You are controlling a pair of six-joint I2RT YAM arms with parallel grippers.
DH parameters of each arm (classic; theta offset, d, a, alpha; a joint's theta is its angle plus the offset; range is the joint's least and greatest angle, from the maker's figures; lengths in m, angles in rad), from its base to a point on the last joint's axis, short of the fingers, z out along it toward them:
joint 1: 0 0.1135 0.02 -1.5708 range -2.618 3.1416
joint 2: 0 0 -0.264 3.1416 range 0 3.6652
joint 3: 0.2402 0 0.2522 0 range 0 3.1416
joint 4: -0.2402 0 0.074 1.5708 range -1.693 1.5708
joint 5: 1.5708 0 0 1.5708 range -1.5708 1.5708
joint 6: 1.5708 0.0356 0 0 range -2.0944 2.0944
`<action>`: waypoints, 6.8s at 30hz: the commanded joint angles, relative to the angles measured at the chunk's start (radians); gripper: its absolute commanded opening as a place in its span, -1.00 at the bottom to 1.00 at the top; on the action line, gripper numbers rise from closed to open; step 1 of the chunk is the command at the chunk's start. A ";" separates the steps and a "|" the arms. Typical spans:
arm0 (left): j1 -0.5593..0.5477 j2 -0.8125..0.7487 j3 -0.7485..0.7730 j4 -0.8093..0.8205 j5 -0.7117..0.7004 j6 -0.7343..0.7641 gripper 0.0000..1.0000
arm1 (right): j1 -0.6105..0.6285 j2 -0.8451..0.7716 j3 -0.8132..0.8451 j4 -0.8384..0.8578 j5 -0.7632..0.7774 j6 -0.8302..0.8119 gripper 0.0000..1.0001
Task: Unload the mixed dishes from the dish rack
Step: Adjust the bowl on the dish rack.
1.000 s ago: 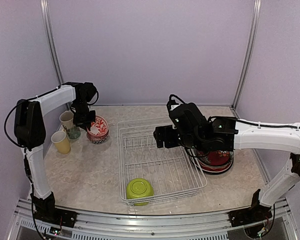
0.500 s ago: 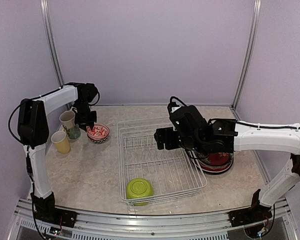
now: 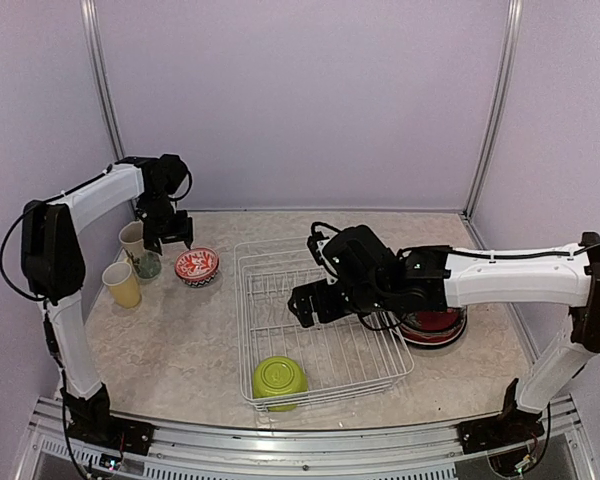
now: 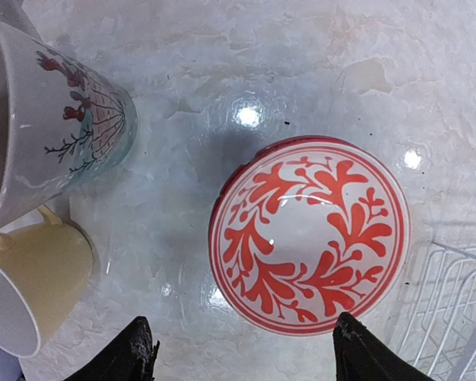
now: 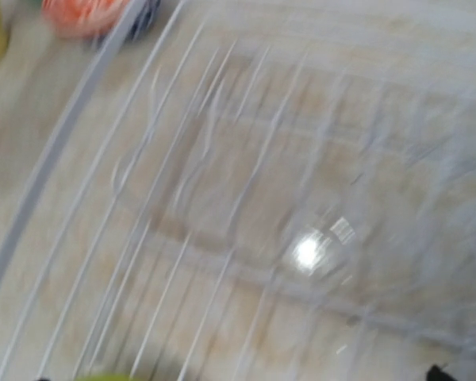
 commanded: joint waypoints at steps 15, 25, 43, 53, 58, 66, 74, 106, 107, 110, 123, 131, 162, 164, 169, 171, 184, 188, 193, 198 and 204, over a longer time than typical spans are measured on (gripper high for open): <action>-0.048 -0.344 -0.128 0.177 0.162 0.011 0.69 | 0.082 0.279 0.106 -0.170 -0.292 -0.058 0.65; -0.056 -0.335 -0.129 0.180 0.206 0.004 0.70 | 0.080 0.295 0.118 -0.326 0.052 0.103 0.31; -0.058 -0.531 0.004 0.339 0.597 -0.331 0.98 | 0.049 0.180 0.009 -0.202 0.105 0.155 0.32; -0.064 -0.598 0.073 0.709 0.834 -0.699 0.98 | 0.047 0.151 -0.058 -0.161 0.088 0.184 0.32; -0.069 -0.574 0.112 0.722 0.871 -0.692 0.98 | 0.047 0.148 -0.043 -0.172 0.096 0.194 0.32; -0.005 -0.642 0.014 0.634 0.806 -0.434 0.98 | 0.019 0.127 -0.113 -0.107 0.097 0.243 0.30; 0.027 -0.686 -0.189 0.533 0.603 -0.189 0.98 | 0.003 0.058 -0.213 0.038 0.018 0.266 0.05; -0.058 -0.498 -0.217 0.432 0.705 -0.032 0.98 | -0.092 0.087 -0.294 0.270 -0.466 0.368 0.99; -0.060 -0.497 -0.217 0.431 0.703 -0.031 0.98 | -0.092 0.086 -0.299 0.255 -0.471 0.387 1.00; -0.062 -0.495 -0.215 0.428 0.702 -0.033 0.98 | -0.092 0.065 -0.354 0.329 -0.499 0.440 1.00; -0.081 -0.474 -0.200 0.403 0.681 -0.016 0.98 | -0.092 0.153 -0.300 0.315 -0.561 0.474 1.00; -0.085 -0.467 -0.194 0.394 0.678 -0.009 0.98 | -0.092 0.183 -0.273 0.306 -0.525 0.467 1.00; -0.069 -0.441 -0.190 0.389 0.712 -0.016 0.98 | -0.074 0.060 -0.251 0.225 -0.311 0.314 0.11; -0.068 -0.441 -0.195 0.397 0.712 -0.016 0.98 | -0.074 0.042 -0.250 0.202 -0.294 0.314 0.09; -0.071 -0.432 -0.193 0.395 0.723 -0.020 0.98 | -0.072 -0.033 -0.257 0.122 -0.224 0.296 0.08; -0.072 -0.432 -0.198 0.398 0.716 -0.018 0.98 | -0.072 -0.056 -0.234 0.032 -0.187 0.257 0.08; -0.071 -0.426 -0.197 0.399 0.727 -0.024 0.98 | -0.069 0.019 0.044 -0.541 0.131 0.176 0.10; -0.071 -0.430 -0.196 0.398 0.730 -0.024 0.98 | -0.059 0.095 0.137 -0.682 0.215 0.209 0.10; -0.071 -0.440 -0.195 0.395 0.716 -0.019 0.98 | -0.052 0.212 0.260 -0.815 0.303 0.247 0.11; -0.072 -0.444 -0.195 0.394 0.713 -0.018 0.98 | -0.026 0.357 0.375 -0.879 0.328 0.240 0.17; -0.071 -0.448 -0.194 0.394 0.711 -0.018 0.98 | 0.023 0.471 0.482 -0.889 0.312 0.210 0.62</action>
